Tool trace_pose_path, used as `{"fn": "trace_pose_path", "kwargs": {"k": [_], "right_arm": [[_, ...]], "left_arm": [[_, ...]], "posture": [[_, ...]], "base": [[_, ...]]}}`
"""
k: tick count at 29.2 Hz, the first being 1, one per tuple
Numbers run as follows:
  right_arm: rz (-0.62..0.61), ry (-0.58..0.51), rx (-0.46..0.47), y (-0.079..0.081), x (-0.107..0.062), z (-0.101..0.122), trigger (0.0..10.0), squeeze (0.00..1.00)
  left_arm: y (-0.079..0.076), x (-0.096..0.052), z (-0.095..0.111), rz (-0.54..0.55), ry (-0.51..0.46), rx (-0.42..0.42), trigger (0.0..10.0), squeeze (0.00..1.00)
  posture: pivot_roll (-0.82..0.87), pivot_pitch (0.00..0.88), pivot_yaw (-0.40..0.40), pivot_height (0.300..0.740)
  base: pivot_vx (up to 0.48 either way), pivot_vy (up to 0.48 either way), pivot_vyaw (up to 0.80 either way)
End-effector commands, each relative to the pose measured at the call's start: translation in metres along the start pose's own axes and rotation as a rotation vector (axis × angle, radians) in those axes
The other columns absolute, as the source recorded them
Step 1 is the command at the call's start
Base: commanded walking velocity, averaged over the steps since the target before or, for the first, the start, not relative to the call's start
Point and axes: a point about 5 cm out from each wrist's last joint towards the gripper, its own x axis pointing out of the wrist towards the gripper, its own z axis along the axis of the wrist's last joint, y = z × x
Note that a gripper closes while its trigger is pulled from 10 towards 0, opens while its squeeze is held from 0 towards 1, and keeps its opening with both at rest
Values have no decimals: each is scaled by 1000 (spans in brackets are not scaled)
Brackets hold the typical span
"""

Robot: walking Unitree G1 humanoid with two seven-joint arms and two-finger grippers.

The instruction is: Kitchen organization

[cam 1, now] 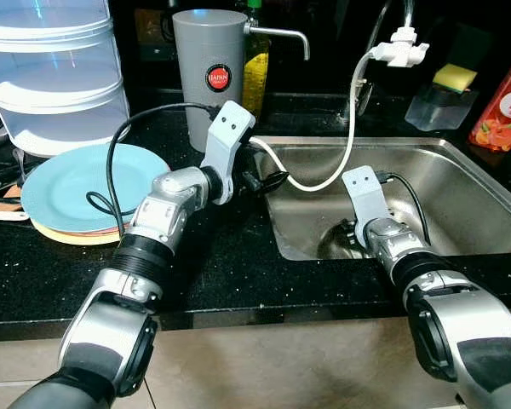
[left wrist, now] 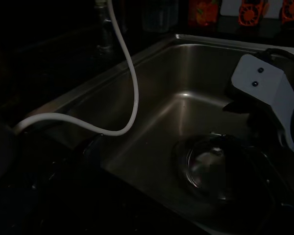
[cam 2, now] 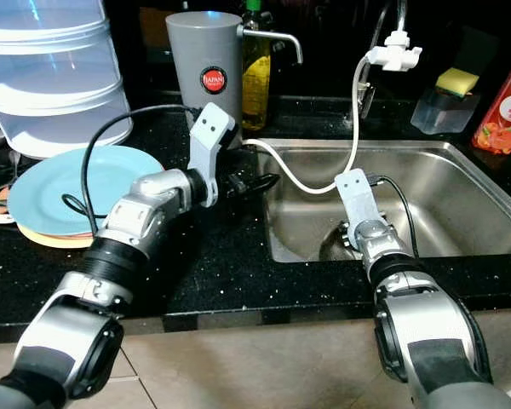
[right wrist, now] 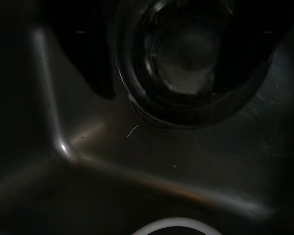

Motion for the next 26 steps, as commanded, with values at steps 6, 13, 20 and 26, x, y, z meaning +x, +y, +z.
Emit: {"fn": "trace_pose_path", "kwargs": {"k": [6, 13, 20, 26], "right_arm": [[14, -100, 170, -7, -2, 19, 10000, 0], [38, -173, 255, -7, -4, 34, 10000, 0], [104, -253, 463, -11, -8, 44, 10000, 0], [196, -534, 580, -19, -29, 60, 10000, 0]], "left_arm": [[0, -2, 6, 36, -38, 38, 10000, 0], [0, -10, 8, 82, -69, 49, 10000, 0], [2, -26, 9, 254, -103, 90, 10000, 0], [-9, -49, 6, 382, -117, 212, 10000, 0]], "posture": [[133, 127, -53, 740], [130, 116, -50, 740], [132, 109, -45, 740], [126, 113, -31, 740]], "base": [[0, 0, 0], [0, 0, 0], [0, 0, 0], [0, 0, 0]]}}
